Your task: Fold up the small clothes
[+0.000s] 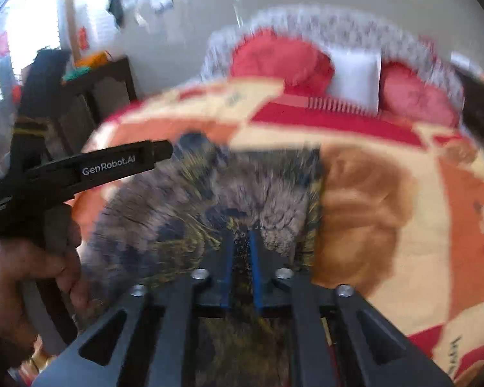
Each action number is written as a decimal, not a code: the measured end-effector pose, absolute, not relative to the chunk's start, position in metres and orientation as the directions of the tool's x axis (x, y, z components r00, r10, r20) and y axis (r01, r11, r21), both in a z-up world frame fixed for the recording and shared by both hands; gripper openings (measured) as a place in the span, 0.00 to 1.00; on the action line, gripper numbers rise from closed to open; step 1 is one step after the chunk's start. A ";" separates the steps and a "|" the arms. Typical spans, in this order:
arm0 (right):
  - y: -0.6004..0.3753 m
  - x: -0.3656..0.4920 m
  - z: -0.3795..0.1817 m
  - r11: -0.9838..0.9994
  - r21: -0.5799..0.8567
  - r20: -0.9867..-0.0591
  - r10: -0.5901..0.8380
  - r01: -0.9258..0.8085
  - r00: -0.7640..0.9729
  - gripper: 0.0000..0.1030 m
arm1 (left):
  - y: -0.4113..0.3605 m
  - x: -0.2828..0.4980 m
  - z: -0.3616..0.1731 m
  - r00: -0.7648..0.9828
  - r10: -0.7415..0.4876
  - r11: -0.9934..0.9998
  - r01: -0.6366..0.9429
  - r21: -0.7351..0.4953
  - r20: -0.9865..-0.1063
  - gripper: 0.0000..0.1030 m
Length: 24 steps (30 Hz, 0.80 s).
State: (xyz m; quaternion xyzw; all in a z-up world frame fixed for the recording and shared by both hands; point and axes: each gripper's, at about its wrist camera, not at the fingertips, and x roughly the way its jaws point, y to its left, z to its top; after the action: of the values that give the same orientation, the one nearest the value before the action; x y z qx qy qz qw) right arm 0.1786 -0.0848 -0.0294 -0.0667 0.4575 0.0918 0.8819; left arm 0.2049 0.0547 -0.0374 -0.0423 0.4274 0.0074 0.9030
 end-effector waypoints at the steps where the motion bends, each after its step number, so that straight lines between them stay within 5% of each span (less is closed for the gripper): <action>1: -0.088 0.183 -0.044 0.974 -0.045 -0.835 0.084 -0.220 0.544 0.13 | 0.053 0.208 -0.049 0.608 -0.021 0.997 -0.046 -0.062 -0.794 0.70; 6: -0.099 0.172 -0.060 0.970 -0.031 -0.790 0.124 -0.241 0.600 0.10 | 0.043 0.207 -0.059 0.627 0.041 0.999 -0.043 0.018 -0.778 0.73; 24: -0.099 0.174 -0.060 0.971 -0.031 -0.782 0.125 -0.239 0.610 0.10 | 0.047 0.205 -0.059 0.640 0.021 0.999 -0.048 -0.012 -0.768 0.73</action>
State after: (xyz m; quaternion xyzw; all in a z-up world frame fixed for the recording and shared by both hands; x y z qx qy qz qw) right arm 0.1741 -0.0988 -0.0601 -0.0660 0.4298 0.1016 0.8948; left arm 0.2047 0.0472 -0.0587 -0.0159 0.4239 0.0192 0.9053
